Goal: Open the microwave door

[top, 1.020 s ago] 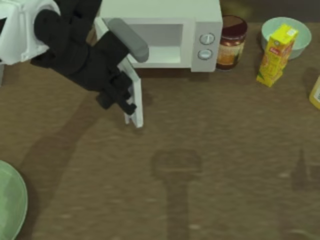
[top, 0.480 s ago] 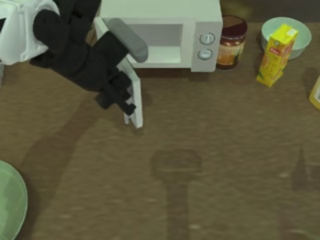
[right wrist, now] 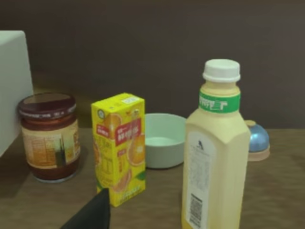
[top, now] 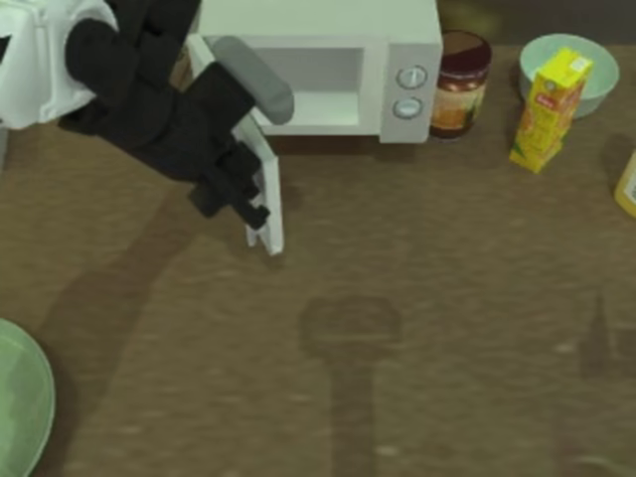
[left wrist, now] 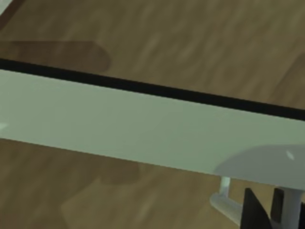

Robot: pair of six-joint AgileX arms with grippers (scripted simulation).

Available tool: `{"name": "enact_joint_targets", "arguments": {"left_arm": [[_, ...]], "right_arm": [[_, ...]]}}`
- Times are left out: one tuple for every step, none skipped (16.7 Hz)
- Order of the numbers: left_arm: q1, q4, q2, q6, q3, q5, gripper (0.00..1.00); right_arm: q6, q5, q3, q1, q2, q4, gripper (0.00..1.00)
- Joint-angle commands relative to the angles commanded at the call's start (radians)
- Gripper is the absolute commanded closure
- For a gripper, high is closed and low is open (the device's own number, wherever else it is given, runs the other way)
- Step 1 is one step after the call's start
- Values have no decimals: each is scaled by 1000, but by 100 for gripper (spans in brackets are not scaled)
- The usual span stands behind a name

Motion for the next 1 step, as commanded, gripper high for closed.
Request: {"name": "enact_joint_targets", "arguments": {"left_arm": [[0,0,0,0,0,0,100]], "right_arm": [[0,0,0,0,0,0,0]]}}
